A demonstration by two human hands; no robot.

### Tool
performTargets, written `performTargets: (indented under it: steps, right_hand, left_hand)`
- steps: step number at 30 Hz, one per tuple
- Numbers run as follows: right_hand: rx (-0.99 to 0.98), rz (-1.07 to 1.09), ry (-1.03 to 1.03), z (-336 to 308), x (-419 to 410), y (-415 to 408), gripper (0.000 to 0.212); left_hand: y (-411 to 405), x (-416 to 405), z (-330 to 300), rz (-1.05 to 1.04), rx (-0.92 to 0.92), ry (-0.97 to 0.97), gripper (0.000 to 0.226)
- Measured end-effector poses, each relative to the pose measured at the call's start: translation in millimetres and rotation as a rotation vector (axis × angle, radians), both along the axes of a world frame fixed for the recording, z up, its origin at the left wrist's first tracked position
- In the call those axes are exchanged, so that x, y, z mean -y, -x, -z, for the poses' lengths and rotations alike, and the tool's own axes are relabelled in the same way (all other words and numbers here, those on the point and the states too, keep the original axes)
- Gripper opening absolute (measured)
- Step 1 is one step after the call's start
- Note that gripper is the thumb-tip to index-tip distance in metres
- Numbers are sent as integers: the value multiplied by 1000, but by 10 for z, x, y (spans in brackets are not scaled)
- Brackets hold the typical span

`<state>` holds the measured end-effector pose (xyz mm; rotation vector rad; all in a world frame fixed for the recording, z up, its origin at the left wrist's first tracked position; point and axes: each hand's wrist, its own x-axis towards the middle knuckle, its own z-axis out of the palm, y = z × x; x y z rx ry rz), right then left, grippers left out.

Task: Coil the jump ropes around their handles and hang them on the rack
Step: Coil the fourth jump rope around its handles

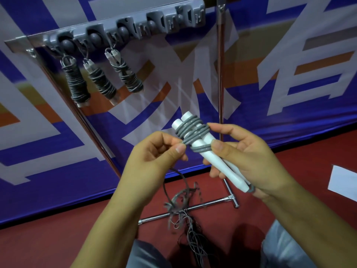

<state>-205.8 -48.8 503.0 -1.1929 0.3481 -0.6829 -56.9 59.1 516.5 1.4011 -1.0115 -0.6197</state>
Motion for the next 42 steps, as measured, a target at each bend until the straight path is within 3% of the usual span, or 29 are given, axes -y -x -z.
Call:
performTargets:
  steps: [6,8,12,16,18,20,23,26,30,36,42]
  right_hand:
    - [118,-70,-55,16,6,11,38]
    - [150,-134,-62,68,32,10,38]
    - [186,-321,-180,168,67,-33,59]
    - [263,-655,-352,265,134,-98,37]
    - [343,-821,-506,313,157,-150,35]
    - [306,-834,-509,349,178,-181,40]
    - [23,-630,-184,365,260,-144,63]
    - [-114,-366,103,327,326,-116,74]
    - [-191,20,454,267,297,-34,51]
    - [-156,453,633,290,-25,43,6]
    - [-200,457,895,357,-100,12,56]
  left_hand:
    - [107,-24,-59,-73,-36,149,13]
    - [65,-22,-28,-14,-151,154,24]
    - [-53,-13,15,218,-312,113,39]
    - [-104,-16,-70,373,-215,61,65]
    - [-91,-13,-107,368,-121,66,66]
    - [-70,-10,-114,346,-68,75,60]
    - [-57,-35,-81,310,-35,65,59]
    - [-54,-59,-21,231,-2,57,57]
    - [-37,-54,20,175,-14,74,53]
    - [87,27,131,79,-84,157,46]
    - [237,96,166,-22,-205,221,39]
